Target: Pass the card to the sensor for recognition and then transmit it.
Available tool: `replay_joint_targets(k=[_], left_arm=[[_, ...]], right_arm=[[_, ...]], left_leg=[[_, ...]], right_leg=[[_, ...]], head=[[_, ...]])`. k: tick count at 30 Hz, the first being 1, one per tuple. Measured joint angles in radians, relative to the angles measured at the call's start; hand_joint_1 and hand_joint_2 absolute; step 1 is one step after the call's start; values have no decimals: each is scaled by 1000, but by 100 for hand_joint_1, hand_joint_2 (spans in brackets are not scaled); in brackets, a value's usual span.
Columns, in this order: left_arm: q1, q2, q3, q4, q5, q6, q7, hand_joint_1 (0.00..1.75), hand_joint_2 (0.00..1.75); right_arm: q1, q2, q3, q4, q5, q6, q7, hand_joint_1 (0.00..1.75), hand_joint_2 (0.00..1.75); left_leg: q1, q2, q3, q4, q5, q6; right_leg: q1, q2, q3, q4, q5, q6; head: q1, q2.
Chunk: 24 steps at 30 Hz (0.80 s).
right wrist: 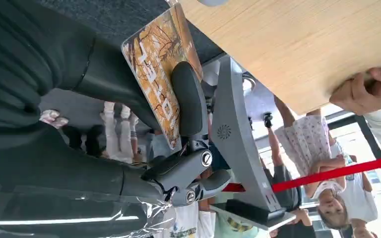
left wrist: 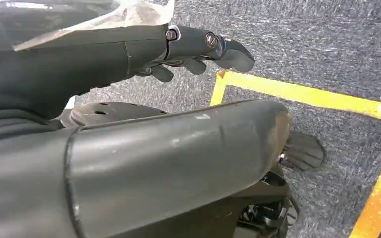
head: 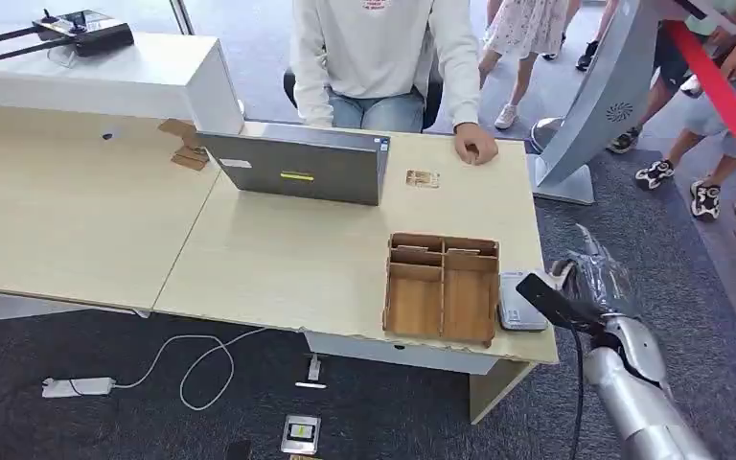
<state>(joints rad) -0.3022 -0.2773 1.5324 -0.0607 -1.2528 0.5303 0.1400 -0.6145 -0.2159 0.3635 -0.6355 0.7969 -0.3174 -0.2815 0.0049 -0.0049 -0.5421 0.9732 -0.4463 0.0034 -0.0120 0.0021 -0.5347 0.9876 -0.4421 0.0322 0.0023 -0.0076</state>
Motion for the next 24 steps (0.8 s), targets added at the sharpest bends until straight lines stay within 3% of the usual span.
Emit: replay_joint_targets(k=[13,24], left_arm=[[0,0,0,0,37,-16,-2,0,0],[3,0,0,0,34,9,3,0,0]], right_arm=[[62,-9,11,-94,0,76,23,175,175],[86,-26,24,-135,18,108,45,175,175]], left_leg=[[0,0,0,0,0,0],[0,0,0,0,0,0]], right_leg=[[0,0,0,0,0,0],[0,0,0,0,0,0]], head=[[0,0],[0,0]])
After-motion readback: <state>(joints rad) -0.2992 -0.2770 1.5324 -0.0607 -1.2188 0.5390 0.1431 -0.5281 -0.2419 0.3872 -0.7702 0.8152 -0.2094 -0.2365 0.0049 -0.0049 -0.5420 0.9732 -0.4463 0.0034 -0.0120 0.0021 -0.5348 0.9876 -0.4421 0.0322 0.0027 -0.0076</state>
